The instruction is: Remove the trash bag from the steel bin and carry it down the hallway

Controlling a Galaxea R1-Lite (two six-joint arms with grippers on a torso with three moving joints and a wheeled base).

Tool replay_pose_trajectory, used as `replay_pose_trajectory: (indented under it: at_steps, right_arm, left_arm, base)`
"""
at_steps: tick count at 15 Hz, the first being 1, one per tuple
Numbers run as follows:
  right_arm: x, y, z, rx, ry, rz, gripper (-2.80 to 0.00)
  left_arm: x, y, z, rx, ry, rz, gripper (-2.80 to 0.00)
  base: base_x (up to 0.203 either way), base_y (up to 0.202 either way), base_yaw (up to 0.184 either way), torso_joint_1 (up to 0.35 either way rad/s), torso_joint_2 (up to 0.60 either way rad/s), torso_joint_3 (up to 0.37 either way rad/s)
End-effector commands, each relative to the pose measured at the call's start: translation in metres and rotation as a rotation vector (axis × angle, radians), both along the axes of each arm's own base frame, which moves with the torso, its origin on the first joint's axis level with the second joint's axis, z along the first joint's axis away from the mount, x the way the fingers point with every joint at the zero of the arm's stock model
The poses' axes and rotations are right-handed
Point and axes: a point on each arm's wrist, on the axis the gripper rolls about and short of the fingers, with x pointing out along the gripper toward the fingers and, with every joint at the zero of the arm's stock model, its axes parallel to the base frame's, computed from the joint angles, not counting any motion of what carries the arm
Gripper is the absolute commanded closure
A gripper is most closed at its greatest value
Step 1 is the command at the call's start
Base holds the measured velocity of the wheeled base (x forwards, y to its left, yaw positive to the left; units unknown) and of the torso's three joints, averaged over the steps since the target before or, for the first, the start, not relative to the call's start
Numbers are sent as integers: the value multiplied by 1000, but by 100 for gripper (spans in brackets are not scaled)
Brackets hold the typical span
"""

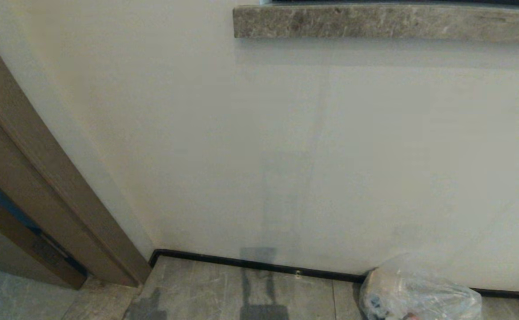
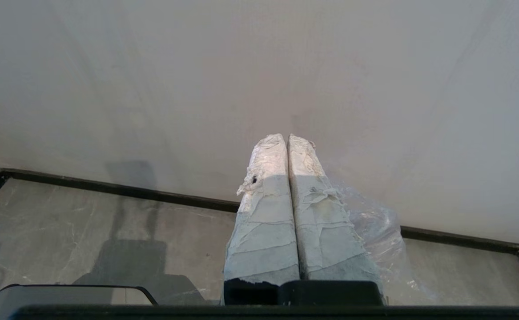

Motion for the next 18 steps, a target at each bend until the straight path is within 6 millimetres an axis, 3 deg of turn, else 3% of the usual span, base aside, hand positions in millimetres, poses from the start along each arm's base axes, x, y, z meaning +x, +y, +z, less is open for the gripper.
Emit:
replay_pose_trajectory:
  at_steps: [1,18]
  right_arm:
    - [0,0,0,-1,1,0,0]
    - [0,0,0,-19,3,8,0]
  left_arm:
    - [1,0,-3,0,12,1,0]
    - [1,0,-3,1,9,-1,0]
  base:
    - [0,0,0,0,0,0]
    - [0,0,0,0,0,0]
